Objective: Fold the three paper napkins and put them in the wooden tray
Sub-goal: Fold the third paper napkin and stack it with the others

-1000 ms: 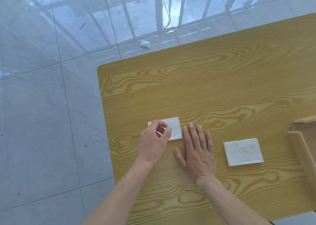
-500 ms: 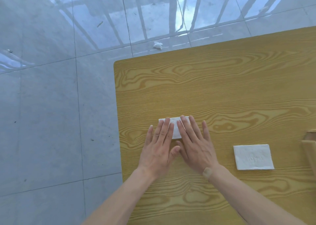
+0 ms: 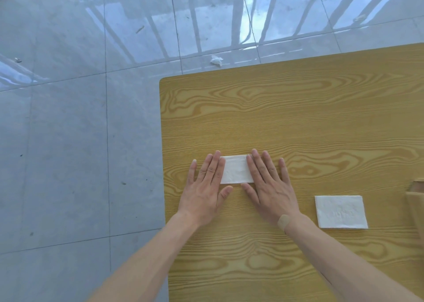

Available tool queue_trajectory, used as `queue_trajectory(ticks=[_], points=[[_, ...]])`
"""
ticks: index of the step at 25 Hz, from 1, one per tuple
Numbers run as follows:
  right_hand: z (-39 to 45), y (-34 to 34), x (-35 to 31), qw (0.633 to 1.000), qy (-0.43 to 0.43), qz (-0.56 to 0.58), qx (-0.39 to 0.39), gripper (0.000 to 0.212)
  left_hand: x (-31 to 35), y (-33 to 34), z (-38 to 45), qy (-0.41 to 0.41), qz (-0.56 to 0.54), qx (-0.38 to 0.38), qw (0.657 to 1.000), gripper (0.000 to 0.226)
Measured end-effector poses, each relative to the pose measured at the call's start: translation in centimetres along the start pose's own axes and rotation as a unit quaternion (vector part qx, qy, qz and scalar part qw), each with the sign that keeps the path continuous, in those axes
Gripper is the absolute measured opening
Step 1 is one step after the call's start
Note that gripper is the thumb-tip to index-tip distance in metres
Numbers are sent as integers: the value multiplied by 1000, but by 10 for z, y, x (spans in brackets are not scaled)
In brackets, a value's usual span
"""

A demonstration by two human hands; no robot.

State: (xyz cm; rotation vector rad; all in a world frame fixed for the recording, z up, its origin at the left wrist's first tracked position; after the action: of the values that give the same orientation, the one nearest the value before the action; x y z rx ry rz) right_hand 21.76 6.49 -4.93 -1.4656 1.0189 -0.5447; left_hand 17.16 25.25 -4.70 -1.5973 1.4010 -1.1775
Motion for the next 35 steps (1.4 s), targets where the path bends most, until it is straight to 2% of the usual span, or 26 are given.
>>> queue_trajectory(ticks=[3,5,8,12,15,19,22,26,29,32,35], points=[[8,-21,0,998,13,41,56,66,-9,-21,4,16,-39,48,998,64],[22,-35,1,997,22,44,54,66,-9,-38,16,11,-35,97,995,54],[42,-44,1,999,29,24,-31,61,-5,-55,39,-27,-24,61,997,46],[49,-49,3,997,35,52,-39,47,0,-64,53,-75,-48,13,996,26],[52,-50,4,995,51,75,-38,36,-1,-66,59,-111,-87,-17,990,22],[56,-48,-1,994,51,83,-47,44,2,-68,58,-104,-107,-37,988,21],[55,-47,0,993,59,86,-60,47,3,-66,49,-92,-175,-22,980,18],[47,-48,2,988,78,126,-42,20,1,-60,34,-94,-295,12,951,21],[42,-53,2,979,86,182,-43,14,-1,-55,23,-115,-371,27,921,14],[34,-61,2,941,130,305,-71,12,-3,-52,14,-165,-452,10,876,9],[20,-69,0,900,179,395,-50,7,-4,-58,3,-211,-536,5,817,9]])
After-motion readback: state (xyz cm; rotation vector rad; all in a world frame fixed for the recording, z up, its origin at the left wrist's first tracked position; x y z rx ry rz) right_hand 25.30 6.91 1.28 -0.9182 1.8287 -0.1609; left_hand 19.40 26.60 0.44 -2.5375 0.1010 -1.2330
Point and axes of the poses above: each hand's wrist, its own z-axis towards the middle knuckle, its own y-axis out of the palm, x = y × z, the point moved 3 cm from there along z, towards the middle knuckle, and after that the axes turned 4 degrees about -y, right-handed, at the moved point
